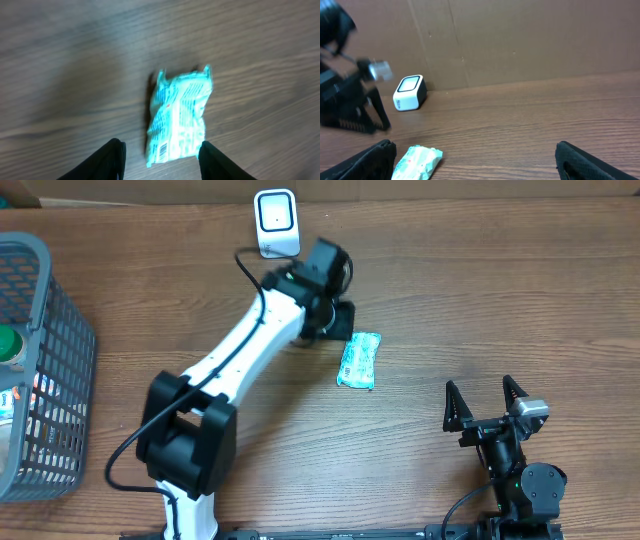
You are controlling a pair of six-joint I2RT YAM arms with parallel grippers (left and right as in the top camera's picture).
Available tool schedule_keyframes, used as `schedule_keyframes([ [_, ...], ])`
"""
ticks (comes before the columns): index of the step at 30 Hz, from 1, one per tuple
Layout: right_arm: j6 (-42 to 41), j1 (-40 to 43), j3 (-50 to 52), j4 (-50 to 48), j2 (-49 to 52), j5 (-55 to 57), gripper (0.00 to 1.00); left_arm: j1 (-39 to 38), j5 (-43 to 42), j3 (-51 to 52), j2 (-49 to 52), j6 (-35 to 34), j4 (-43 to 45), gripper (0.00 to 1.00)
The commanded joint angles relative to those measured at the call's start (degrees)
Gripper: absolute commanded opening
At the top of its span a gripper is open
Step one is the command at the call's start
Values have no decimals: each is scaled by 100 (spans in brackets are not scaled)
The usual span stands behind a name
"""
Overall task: Scan the item barcode
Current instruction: 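Open the left gripper to drop the packet on the table, then move the left gripper back over the basket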
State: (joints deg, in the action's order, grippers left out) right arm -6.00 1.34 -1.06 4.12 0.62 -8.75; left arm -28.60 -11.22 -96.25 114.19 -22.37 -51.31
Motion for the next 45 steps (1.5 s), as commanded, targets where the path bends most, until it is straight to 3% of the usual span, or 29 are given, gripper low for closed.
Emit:
schedule_keyframes([
  [1,0,-37,61,-28,-46,31,100,223,352,-876,-590,380,-448,49],
  [9,0,-37,61,-28,-46,31,100,1021,820,-1985,-1491,437,-1554,47],
  [13,0,-37,61,-28,-46,31,100,1915,1060,-2098,-2179,372,-1985,47],
  [23,0,-37,61,-28,-46,31,100,4999,1311,-2094,-3014,151,-2767,46],
  [29,0,-37,61,-28,-46,31,100,6516,1309,-1716,-2800,-868,-2490,42],
  [37,0,-37,61,-28,-46,33,100,7128,1714,-890,-2299,-863,-1818,49],
  [41,0,-37,61,-28,-46,31,100,7138,2199,-715,-1801,-627,-1740,67],
  [45,0,-37,61,-28,-46,31,100,7138,2352,-715,-1207,-605,-1716,64],
])
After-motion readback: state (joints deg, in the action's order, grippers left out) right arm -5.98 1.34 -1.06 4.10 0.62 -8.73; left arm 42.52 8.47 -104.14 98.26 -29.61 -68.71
